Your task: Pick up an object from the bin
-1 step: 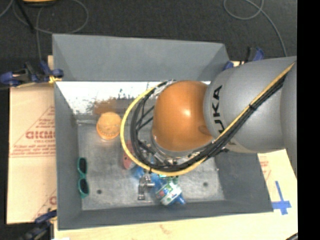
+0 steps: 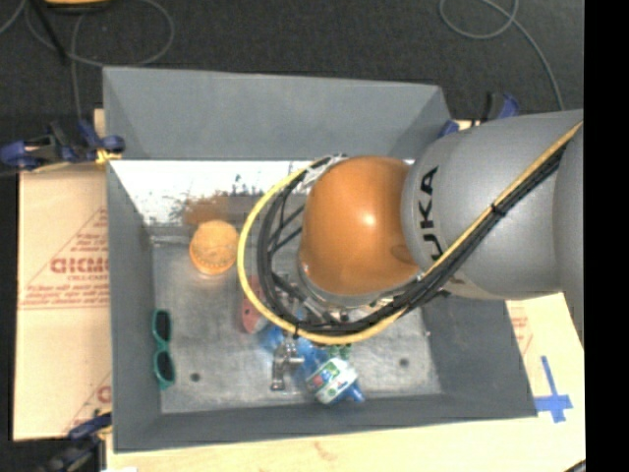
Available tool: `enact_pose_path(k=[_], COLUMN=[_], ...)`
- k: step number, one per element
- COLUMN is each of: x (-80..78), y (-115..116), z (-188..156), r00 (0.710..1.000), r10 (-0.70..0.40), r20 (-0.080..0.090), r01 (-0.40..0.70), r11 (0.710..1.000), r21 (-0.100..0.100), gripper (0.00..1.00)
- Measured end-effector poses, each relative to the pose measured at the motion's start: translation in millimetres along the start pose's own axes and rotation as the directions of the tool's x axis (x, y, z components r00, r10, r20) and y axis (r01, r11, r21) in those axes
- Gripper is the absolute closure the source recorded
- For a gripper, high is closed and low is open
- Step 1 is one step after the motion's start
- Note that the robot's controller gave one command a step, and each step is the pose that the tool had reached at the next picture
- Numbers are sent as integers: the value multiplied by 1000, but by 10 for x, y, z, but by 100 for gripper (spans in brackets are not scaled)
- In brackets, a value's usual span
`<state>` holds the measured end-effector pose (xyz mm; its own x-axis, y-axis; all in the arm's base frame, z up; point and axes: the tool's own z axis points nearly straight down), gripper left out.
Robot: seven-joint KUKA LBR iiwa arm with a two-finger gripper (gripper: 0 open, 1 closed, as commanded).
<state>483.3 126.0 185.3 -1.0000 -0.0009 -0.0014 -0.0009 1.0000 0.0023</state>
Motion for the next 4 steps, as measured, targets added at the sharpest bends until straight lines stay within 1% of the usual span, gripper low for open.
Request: enact_pose_path(k=[1,2,3,4], x=[-493,-494,-586,-578], y=[-484,-482,-504,-503], z=[963,964,-501,-489], r00=[999,999,1000,1000], r10=[-35,-34,-14,-13], r20=[-1,-1,5,2], r01=[35,34,14,13], r11=[999,999,1000,1000], r21=[-8,-9,0,0], gripper=[100,100,100,100])
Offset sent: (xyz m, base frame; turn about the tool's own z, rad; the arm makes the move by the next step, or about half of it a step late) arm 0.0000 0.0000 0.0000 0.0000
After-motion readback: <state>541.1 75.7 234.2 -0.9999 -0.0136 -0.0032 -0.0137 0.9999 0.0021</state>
